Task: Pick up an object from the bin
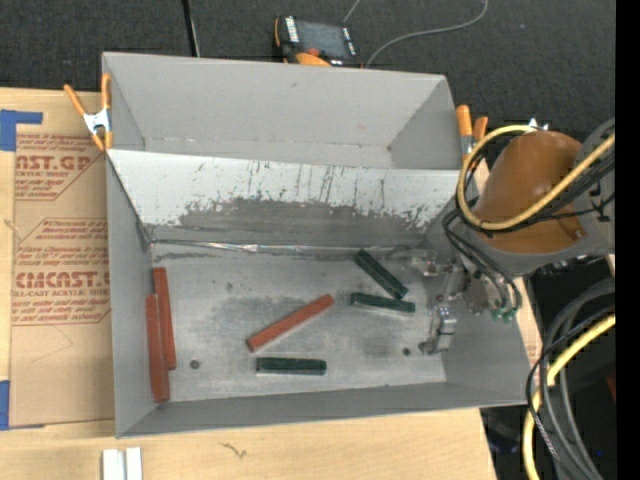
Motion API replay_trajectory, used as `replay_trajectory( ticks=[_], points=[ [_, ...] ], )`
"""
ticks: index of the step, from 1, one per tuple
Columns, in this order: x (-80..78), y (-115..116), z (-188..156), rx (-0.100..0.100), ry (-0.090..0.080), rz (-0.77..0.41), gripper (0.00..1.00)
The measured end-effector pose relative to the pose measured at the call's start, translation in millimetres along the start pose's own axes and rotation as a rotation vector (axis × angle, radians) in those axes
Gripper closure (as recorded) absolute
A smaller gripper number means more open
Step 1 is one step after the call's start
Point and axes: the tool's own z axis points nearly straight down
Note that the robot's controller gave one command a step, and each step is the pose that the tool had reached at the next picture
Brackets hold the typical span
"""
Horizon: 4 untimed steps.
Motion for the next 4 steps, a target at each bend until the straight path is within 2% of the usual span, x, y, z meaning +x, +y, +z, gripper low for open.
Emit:
replay_trajectory(
  ticks=[1, 2, 3, 4],
  points=[
    [-70.8, 7, 72, -0.001, -0.003, -0.117, 0.00],
    [-67.8, 13, 74, 0.001, -0.007, -0.163, 0.00],
    [-69.9, 69, 76, -0.003, -0.002, -0.307, 0.00],
    [-39.0, 133, 76, -0.005, 0.001, -0.405, 0.00]
  ],
)
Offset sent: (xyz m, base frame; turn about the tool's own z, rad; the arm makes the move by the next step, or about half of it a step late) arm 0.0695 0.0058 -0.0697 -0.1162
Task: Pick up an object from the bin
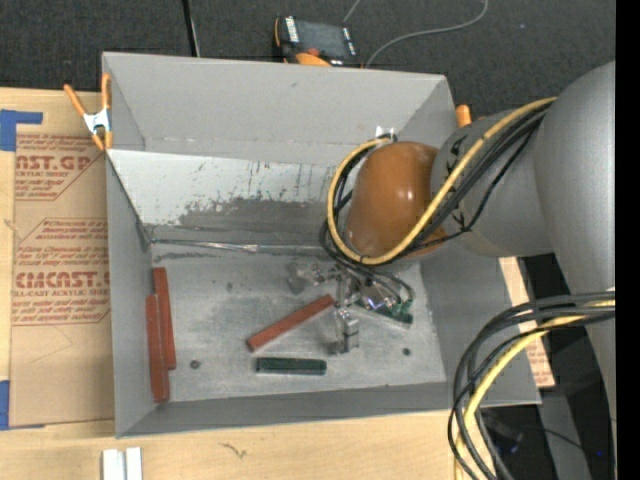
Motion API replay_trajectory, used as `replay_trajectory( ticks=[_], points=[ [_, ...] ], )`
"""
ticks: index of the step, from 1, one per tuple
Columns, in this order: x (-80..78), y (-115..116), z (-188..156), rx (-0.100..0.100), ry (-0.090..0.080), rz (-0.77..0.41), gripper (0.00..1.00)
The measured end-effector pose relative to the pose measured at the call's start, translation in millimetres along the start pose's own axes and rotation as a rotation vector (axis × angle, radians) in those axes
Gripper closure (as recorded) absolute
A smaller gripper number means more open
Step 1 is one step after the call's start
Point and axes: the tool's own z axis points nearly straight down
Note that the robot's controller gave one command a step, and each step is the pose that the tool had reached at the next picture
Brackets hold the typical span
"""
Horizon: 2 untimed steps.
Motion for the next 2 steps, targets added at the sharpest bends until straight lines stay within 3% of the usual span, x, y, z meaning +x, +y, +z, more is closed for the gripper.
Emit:
replay_trajectory(
  ticks=[1, 2],
  points=[
    [0.1, -4, -1, 0.003, -0.002, 0.006, 1.00],
    [-19.7, -23, -155, 0.009, -0.010, -0.202, 1.00]
  ],
)
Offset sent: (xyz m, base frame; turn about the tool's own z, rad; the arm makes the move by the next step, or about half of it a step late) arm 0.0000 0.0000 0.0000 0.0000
